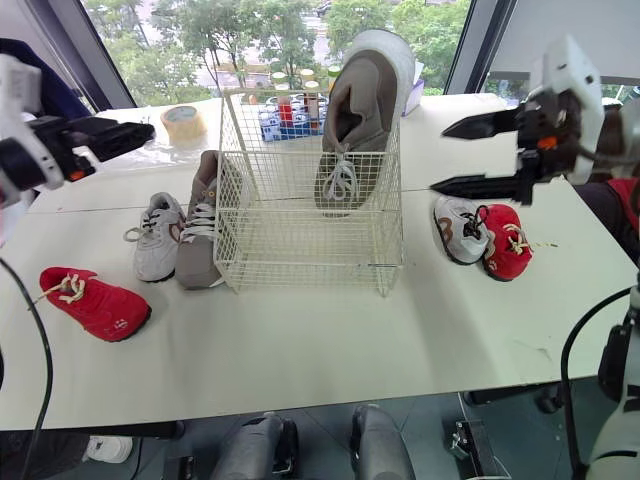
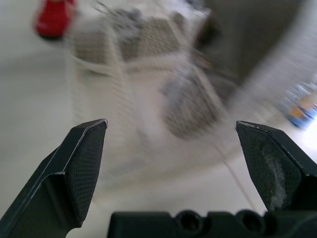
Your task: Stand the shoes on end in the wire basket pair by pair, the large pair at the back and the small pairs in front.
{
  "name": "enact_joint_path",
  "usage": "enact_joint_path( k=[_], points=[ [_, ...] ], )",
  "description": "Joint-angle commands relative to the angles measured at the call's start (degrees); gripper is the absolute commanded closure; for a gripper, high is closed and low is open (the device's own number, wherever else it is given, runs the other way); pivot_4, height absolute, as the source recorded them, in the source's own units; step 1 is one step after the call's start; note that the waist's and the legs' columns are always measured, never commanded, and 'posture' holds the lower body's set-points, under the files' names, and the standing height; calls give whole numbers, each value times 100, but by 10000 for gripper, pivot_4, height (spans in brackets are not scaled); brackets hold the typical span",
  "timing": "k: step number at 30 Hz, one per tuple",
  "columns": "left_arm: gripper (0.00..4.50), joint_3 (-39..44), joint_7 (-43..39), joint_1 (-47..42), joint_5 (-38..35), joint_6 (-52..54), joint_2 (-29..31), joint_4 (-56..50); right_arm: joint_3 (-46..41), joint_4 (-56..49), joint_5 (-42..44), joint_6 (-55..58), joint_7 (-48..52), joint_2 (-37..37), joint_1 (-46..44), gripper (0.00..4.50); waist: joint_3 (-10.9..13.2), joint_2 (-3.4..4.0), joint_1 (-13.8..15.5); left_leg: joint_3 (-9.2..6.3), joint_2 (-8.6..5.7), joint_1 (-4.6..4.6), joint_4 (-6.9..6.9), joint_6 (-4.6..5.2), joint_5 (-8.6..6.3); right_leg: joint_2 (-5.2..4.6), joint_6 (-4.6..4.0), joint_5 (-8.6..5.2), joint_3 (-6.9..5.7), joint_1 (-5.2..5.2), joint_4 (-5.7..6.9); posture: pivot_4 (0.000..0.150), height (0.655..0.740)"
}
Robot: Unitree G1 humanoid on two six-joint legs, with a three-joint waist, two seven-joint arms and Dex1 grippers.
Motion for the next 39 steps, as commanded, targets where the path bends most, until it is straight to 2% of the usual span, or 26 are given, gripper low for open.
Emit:
enact_joint_path(
  k=[1, 4, 7, 11, 17, 21, 24, 32, 39],
  points=[
    [0, -852, -447, -937, 1179, 218, -187, 1071, -399, -1102, 565, 760, -710, -31, 327, 357, -2, -6, 21, 0, 0, 0, 2, 6, -3, 0, 0, 0, 1, 0, 1, 1500, 7400],
    [0, -1490, -796, -1859, 2099, 118, -719, 2384, -635, -2018, 1256, 1530, -1484, 362, 600, 357, -7, -23, 81, 6, -2, -5, 3, 20, -11, 5, -1, 0, -6, 0, 1, 1500, 7400],
    [0, -1654, -1221, -2441, 2679, -189, -1166, 3486, -672, -2547, 1749, 1936, -2274, 919, 619, 357, -7, -25, 74, 6, -4, -11, 6, 24, -11, 1, -1, 0, -4, -6, 2, 1500, 7400],
    [0, -1671, -1440, -2833, 3321, -731, -1684, 4669, -373, -2922, 1851, 2065, -3251, 1472, 663, 357, -6, -30, 53, 4, -3, -16, 8, 34, -17, -2, -1, 0, -1, -16, 0, 1500, 7400],
    [0, -1469, -1220, -2935, 3968, -1340, -2286, 5654, 373, -3146, 1556, 1866, -4198, 1795, 802, 357, -4, -35, 60, 2, -2, -20, 8, 40, -20, -2, 0, 0, 1, -19, 1, 1500, 7400],
    [0, -1168, -1082, -2859, 4079, -1482, -2619, 5927, 489, -3095, 1582, 1747, -4452, 1870, 756, 357, -6, -40, 75, -2, -4, -20, 11, 45, -23, -5, 1, 0, 1, -15, 2, 1500, 7400],
    [8425, -989, -872, -2695, 4228, -1689, -2818, 6044, 503, -2990, 1608, 1651, -4555, 1881, 674, 0, -7, -42, 84, -6, -3, -20, 19, 51, -26, -9, 1, 0, -2, -6, 2, 1500, 7400],
    [44781, -128, -324, -2757, 4093, -1841, -2782, 6088, 572, -2818, 1674, 1513, -4498, 1673, 695, 0, -7, -43, 59, -10, 1, -21, 42, 66, -35, -9, 3, 1, -2, 0, 7, 1500, 7400],
    [44781, 762, 611, -3575, 3818, -1860, -2288, 5423, 490, -2771, 1719, 1449, -4444, 1430, 843, 0, 6, -65, 57, -22, 10, -51, 60, 66, -35, -5, 3, 2, -15, -19, 10, 1500, 7400]
  ],
)
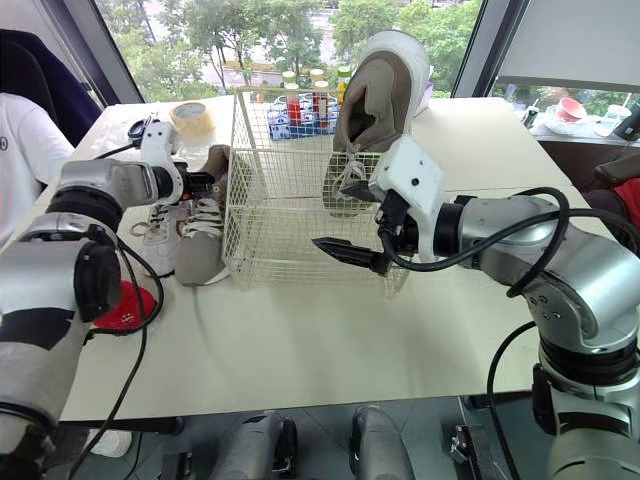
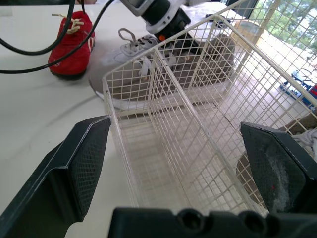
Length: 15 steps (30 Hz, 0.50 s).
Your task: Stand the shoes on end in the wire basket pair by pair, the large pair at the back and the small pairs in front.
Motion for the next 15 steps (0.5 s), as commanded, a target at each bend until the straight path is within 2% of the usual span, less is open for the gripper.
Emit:
enact_joint_path(
  k=[1, 3, 6, 11, 15],
  points=[
    [44781, 511, 588, -886, -213, -397, 407, -1004, -225, -63, 122, -81, -12, -116, 31, 0, 1, -2, 1, -7, 4, -22, 11, 0, 0, 1, 0, 0, -8, -11, 1, 1500, 7400],
    [44781, 828, 768, -1076, -389, -1177, 412, -1708, -275, -38, 171, -97, -32, -126, 27, 0, 2, -4, 5, -15, 4, -61, 23, -1, 1, -1, 4, 5, -12, -38, 1, 1500, 7400],
    [44781, 1328, 1035, -1184, -784, -1862, 175, -2681, -342, 69, 233, -191, 22, -145, -10, 0, 2, -4, 14, -13, 4, -67, 23, -8, 4, -5, 12, 10, -12, -36, -1, 1500, 7400],
    [44781, 1116, 942, -785, -847, -2631, -481, -4368, -778, 538, 431, -280, 68, -207, -119, 0, -1, -1, 28, 3, -25, -48, 25, 5, -3, -42, 36, 11, -10, -4, -17, 1500, 7400],
    [44781, 818, 1273, -333, -728, -3179, -1430, -5343, -1178, 789, 698, -224, -96, -177, -197, 0, -2, -3, 85, -2, -32, -40, 49, 37, -16, -44, 54, 23, -10, 24, -30, 1500, 7400]
  ],
)
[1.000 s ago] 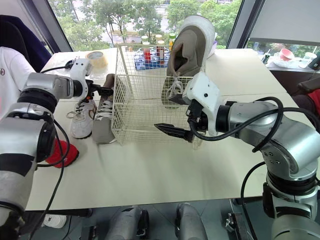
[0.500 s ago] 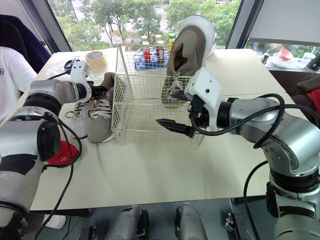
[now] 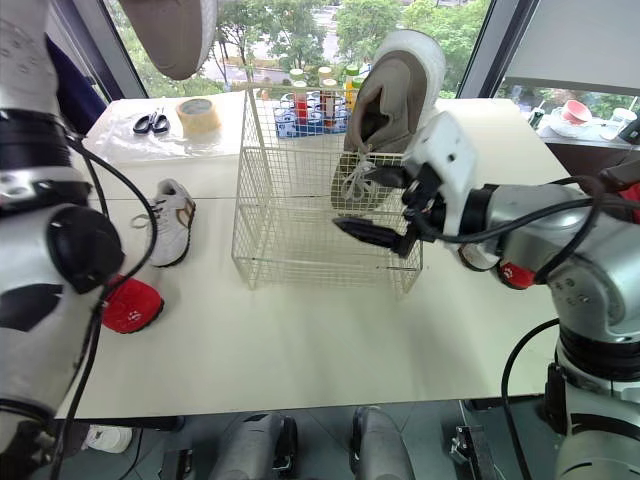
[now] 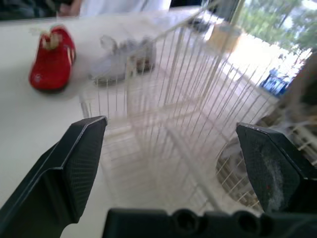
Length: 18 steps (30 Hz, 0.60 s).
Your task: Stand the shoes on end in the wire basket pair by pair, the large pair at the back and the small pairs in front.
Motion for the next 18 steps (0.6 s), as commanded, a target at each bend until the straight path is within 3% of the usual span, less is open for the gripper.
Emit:
enact_joint_path(
  k=[1, 6, 18],
  points=[
    [44781, -445, 217, 248, 188, -614, -547, -738, -354, 31, 206, -79, -126, -42, -121, 0, 0, 0, 31, 0, 0, 3, 1, 5, 1, 0, 0, 2, 2, 1, 0, 1500, 7400],
    [44781, -732, 396, 781, 387, -1230, -1194, -746, -449, -41, 302, -54, -228, -202, 33, 0, 0, 0, -24, 5, 0, 7, -1, 6, 2, 5, -1, 3, 11, -13, 10, 1500, 7400],
    [44781, -859, 784, 1327, 647, -2205, -1797, 60, -592, -68, 600, -44, -513, -360, 127, 0, -1, 1, -38, 1, 3, 6, -6, 11, 1, 4, -1, 3, 10, -13, 11, 1500, 7400]
  ],
)
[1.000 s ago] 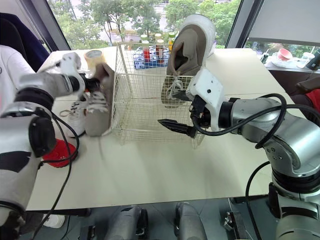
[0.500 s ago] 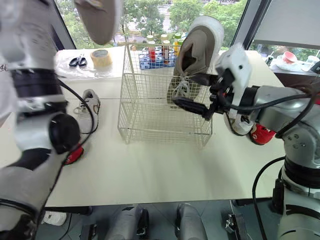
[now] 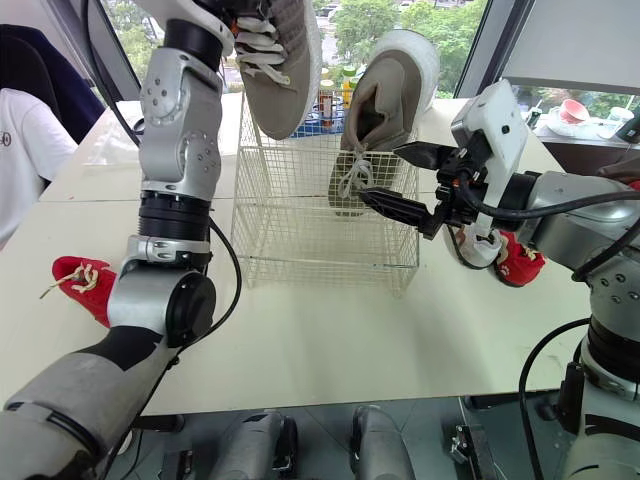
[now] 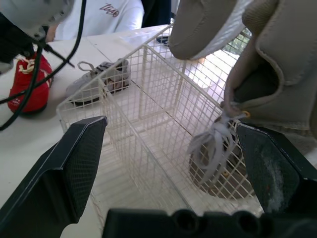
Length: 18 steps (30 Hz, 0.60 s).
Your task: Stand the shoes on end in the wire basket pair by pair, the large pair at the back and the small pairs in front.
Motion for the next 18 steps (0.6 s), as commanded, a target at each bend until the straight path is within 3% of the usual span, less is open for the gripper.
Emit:
enact_joint_path(
  k=[1, 10, 18],
  points=[
    [44781, -67, 148, 170, 116, -301, -149, 81, -165, -72, 120, -88, -93, -72, -38, 0, -1, 0, -1, 0, 0, 2, 0, 0, 0, 0, 0, 0, 0, 3, 0, 1500, 7400],
    [44781, -410, 243, 1083, 170, 200, -543, -790, -60, -23, 144, -134, -75, -130, -19, 0, -5, 3, -11, -3, 2, 82, -13, 12, -7, 2, 0, -1, -2, 88, -29, 1500, 7400],
    [44781, -625, 581, 2242, 175, 1442, -598, -2175, -9, -5, 146, -236, -83, -70, 73, 0, -9, 10, -14, -2, 10, 79, -16, 14, -8, 10, -2, 0, 0, 90, -45, 1500, 7400]
  ],
)
